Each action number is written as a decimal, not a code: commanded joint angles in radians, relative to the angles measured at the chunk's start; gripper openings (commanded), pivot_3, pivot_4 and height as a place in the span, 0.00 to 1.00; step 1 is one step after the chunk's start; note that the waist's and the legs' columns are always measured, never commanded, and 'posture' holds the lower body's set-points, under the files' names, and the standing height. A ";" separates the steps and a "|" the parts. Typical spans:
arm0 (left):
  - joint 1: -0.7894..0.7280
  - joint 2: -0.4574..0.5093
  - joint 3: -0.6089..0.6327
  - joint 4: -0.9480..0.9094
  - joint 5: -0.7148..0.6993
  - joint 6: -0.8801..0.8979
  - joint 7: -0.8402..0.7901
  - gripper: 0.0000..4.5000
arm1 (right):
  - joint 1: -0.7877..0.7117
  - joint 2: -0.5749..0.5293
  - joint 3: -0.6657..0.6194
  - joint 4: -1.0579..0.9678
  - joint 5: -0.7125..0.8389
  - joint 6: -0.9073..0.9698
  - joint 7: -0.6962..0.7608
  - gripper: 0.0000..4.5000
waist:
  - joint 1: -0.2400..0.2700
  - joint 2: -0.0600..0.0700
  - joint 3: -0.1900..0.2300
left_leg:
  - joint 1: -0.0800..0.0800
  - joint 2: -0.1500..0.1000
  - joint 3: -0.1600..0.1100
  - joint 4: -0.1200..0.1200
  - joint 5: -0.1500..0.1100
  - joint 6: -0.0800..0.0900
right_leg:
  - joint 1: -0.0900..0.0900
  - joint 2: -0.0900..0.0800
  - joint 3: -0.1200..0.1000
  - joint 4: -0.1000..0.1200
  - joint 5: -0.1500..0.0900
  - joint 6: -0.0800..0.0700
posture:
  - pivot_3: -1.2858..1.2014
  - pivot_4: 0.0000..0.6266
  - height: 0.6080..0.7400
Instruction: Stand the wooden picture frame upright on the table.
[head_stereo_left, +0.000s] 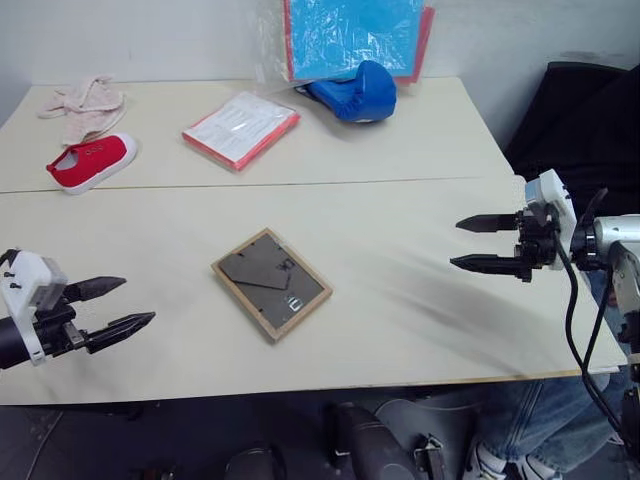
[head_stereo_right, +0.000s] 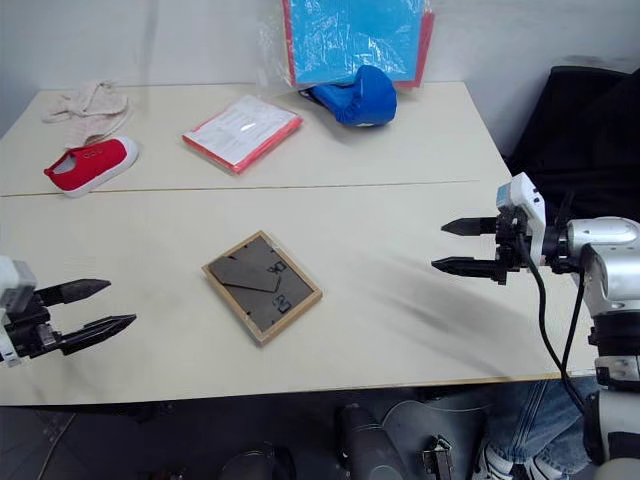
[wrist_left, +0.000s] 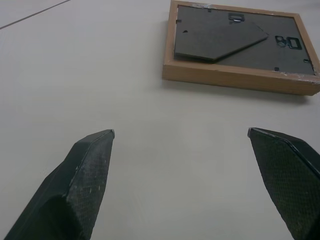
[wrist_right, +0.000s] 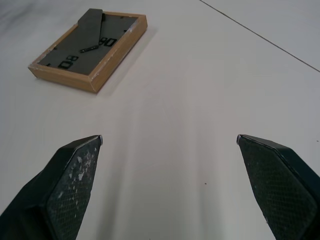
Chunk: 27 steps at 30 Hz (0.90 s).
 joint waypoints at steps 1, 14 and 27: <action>0.005 0.000 0.046 -0.051 -0.020 0.010 0.007 1.00 | -0.038 0.010 -0.004 0.001 0.008 0.002 0.022 0.99 | -0.001 0.000 0.000 | -0.001 0.000 0.000 0.000 0.000 0.000 | -0.001 0.000 -0.001 0.000 0.000 0.000 | 0.52 0.24 1.00; -0.018 0.030 -0.121 -0.068 0.073 -0.051 -0.007 0.91 | -0.053 0.128 0.052 -0.042 -0.080 -0.068 -0.059 0.90 | -0.003 0.003 0.002 | -0.016 0.000 -0.005 0.013 0.001 -0.003 | -0.013 -0.001 -0.004 0.010 -0.001 -0.001 | 0.52 0.24 1.00; -0.326 0.046 -0.524 0.179 0.307 -0.270 -0.085 0.01 | -0.181 0.456 0.291 0.168 -0.314 -0.361 -0.156 0.00 | -0.013 0.004 0.002 | -0.016 0.000 -0.005 0.016 0.007 -0.005 | -0.014 -0.001 -0.003 0.016 0.003 -0.005 | 0.52 0.24 1.00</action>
